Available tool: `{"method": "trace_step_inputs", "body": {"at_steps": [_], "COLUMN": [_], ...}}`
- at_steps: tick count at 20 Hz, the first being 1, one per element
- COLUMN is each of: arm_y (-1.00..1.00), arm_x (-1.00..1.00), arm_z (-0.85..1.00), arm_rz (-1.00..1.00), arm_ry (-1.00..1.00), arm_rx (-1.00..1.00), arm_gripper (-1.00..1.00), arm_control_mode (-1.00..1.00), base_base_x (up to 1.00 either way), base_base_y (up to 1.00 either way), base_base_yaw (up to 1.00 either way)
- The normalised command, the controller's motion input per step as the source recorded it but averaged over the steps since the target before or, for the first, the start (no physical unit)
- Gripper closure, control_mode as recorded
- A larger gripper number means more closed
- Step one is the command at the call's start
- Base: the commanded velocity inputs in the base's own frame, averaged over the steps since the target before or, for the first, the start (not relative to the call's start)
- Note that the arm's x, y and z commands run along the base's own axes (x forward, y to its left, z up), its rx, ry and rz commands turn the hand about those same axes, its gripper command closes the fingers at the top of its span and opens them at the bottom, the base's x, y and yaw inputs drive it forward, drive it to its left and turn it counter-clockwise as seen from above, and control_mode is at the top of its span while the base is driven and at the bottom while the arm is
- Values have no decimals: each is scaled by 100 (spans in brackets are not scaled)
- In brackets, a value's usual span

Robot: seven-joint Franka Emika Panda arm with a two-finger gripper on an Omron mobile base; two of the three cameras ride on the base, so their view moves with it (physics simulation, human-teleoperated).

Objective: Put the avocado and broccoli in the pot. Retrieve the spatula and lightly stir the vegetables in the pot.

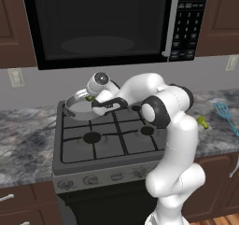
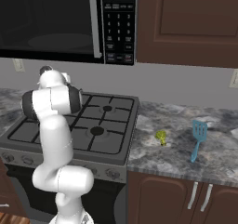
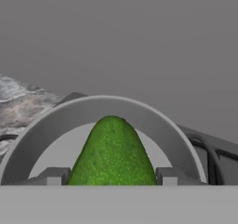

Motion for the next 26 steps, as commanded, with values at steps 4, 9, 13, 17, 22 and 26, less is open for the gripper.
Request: {"method": "trace_step_inputs", "body": {"at_steps": [4,9,13,17,22,26], "arm_y": [3,5,11,9,2,0], "arm_x": [16,12,8,3,0,0], "arm_z": [-14,-9,-13,-24,-4,0], "arm_rz": [0,0,0,0,0,0], "arm_ry": [0,0,0,0,0,0], "arm_rx": [0,0,0,0,0,0], "arm_gripper": [100,100,100,100,100,-100], "arm_control_mode": [-100,-100,-100,-100,-100,-100], "base_base_x": [0,0,0,0,0,0], "base_base_y": [0,0,0,0,0,0], "base_base_yaw": [0,0,0,0,0,0]}}
